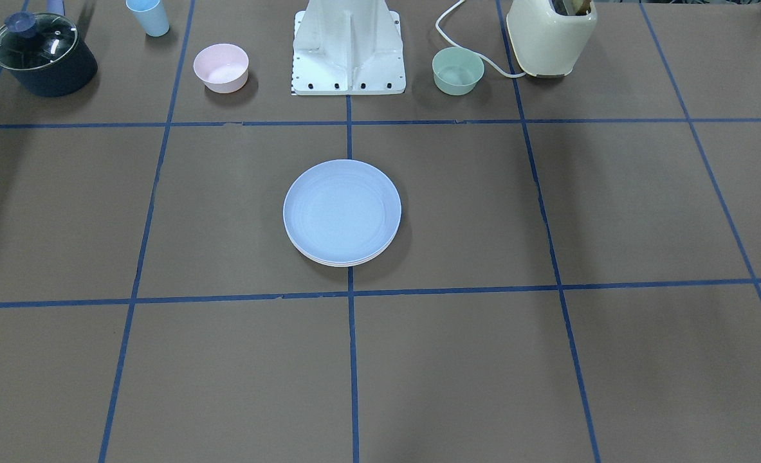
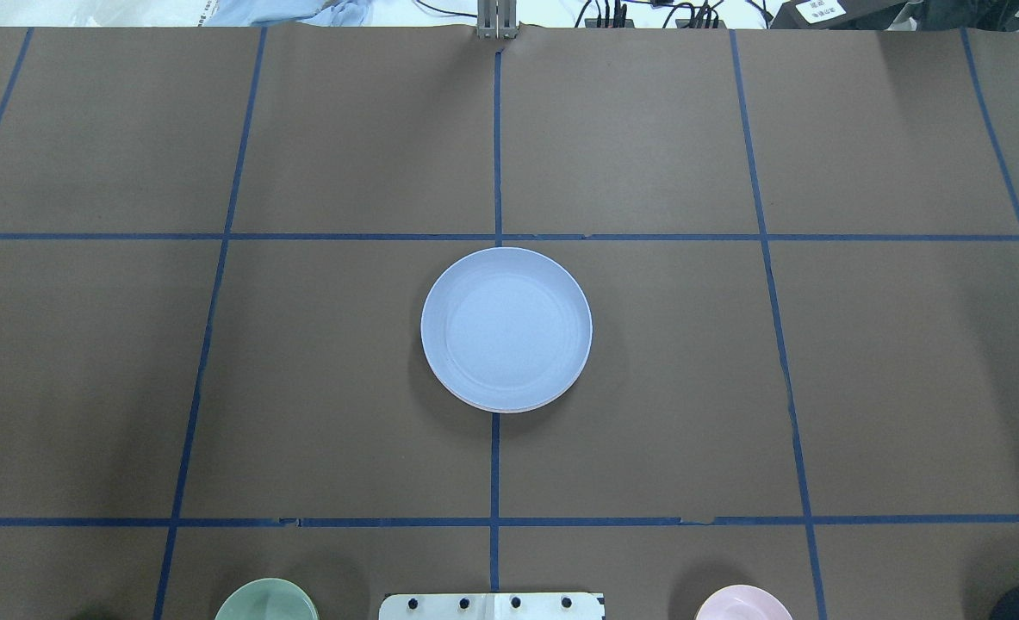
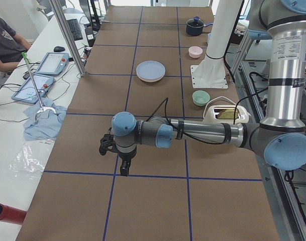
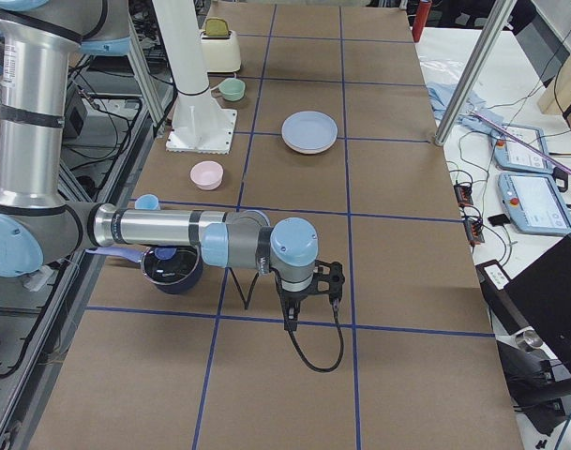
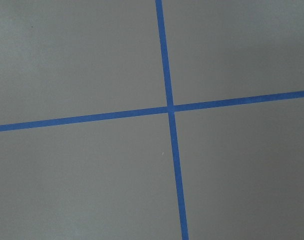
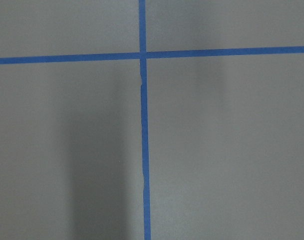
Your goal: Stack three plates with pink and blue
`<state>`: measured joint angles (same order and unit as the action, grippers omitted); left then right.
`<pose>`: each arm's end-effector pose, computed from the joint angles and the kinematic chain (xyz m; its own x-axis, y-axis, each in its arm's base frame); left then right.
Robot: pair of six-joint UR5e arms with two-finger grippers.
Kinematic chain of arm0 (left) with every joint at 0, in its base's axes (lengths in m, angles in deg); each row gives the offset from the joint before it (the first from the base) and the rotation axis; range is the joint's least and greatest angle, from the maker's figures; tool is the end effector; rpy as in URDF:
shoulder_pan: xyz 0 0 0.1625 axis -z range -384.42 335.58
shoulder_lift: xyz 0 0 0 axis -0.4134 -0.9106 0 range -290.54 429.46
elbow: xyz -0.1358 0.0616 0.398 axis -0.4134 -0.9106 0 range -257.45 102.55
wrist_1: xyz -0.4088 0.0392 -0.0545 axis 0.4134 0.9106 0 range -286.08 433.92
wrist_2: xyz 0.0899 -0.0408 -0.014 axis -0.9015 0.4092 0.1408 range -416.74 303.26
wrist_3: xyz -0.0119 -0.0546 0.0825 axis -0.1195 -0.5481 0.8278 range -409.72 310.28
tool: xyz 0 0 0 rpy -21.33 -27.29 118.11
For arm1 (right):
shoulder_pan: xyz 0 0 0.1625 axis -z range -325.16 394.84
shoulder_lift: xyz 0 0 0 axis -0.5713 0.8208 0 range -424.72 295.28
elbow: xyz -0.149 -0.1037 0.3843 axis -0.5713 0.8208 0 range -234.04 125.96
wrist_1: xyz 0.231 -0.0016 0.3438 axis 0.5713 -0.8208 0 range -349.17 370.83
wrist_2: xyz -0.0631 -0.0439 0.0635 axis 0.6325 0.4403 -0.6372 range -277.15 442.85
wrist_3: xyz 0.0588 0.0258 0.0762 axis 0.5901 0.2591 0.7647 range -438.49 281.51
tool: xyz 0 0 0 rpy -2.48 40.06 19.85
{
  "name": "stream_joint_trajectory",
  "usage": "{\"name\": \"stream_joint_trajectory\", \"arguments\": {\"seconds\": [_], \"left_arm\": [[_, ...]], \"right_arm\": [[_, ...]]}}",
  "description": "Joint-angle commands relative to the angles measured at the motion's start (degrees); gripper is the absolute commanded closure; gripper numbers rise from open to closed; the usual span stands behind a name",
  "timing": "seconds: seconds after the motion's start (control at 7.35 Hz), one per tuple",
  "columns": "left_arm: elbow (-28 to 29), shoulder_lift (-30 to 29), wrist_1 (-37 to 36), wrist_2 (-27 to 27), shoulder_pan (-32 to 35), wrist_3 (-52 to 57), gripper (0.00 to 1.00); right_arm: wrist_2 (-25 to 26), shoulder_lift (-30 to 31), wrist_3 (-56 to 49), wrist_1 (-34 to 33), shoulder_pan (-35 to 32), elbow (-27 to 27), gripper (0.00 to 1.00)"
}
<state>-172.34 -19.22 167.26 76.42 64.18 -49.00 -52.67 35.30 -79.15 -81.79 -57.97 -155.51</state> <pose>-0.0532 -0.4909 0.6231 0.7269 0.1126 -0.6775 -0.0335 0.9911 0.1288 0.0825 -0.4129 0.6429 0.6996 0.0373 0.7135 -0.0410 0.9991 -0.0121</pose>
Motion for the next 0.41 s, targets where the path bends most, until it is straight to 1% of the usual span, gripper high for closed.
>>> {"name": "stream_joint_trajectory", "arguments": {"seconds": [0.0, 0.27], "left_arm": [[0.1, 0.0, 0.0, 0.0, 0.0, 0.0, 0.0], [-0.1, 0.0, 0.0, 0.0, 0.0, 0.0, 0.0]], "right_arm": [[0.0, 0.0, 0.0, 0.1, 0.0, 0.0, 0.0], [0.0, 0.0, 0.0, 0.2, 0.0, 0.0, 0.0]]}}
